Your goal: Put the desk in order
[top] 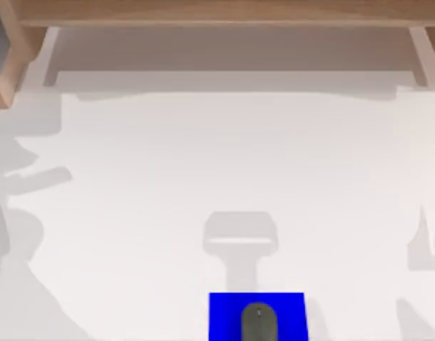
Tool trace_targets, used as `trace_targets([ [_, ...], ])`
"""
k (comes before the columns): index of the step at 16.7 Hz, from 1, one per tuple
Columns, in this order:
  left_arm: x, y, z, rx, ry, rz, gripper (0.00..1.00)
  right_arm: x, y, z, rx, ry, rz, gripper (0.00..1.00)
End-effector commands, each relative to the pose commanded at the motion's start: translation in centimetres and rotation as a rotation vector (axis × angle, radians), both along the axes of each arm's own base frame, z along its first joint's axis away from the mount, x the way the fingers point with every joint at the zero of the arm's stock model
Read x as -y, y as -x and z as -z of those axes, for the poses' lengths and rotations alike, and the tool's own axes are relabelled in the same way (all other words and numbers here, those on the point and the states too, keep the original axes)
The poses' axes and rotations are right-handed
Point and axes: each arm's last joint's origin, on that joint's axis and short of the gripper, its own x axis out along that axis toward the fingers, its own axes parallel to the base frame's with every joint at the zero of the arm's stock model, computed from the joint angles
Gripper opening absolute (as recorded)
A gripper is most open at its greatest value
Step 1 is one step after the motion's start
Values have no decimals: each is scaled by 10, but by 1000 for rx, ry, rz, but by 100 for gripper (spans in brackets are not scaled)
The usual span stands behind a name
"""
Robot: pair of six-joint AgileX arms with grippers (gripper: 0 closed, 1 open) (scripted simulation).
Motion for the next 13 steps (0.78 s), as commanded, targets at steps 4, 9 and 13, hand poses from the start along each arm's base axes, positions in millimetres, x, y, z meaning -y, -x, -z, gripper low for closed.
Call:
trace_targets([
  [4, 1, -16, 3, 1, 1, 2, 0, 0, 0, 0, 0, 0, 0, 100],
  [9, 2, -18, 3, -1, 2, 3, 8, 0, 0, 0, 0, 0, 0, 100],
  [13, 2, -18, 3, -1, 2, 3, 38, 0, 0, 0, 0, 0, 0, 100],
])
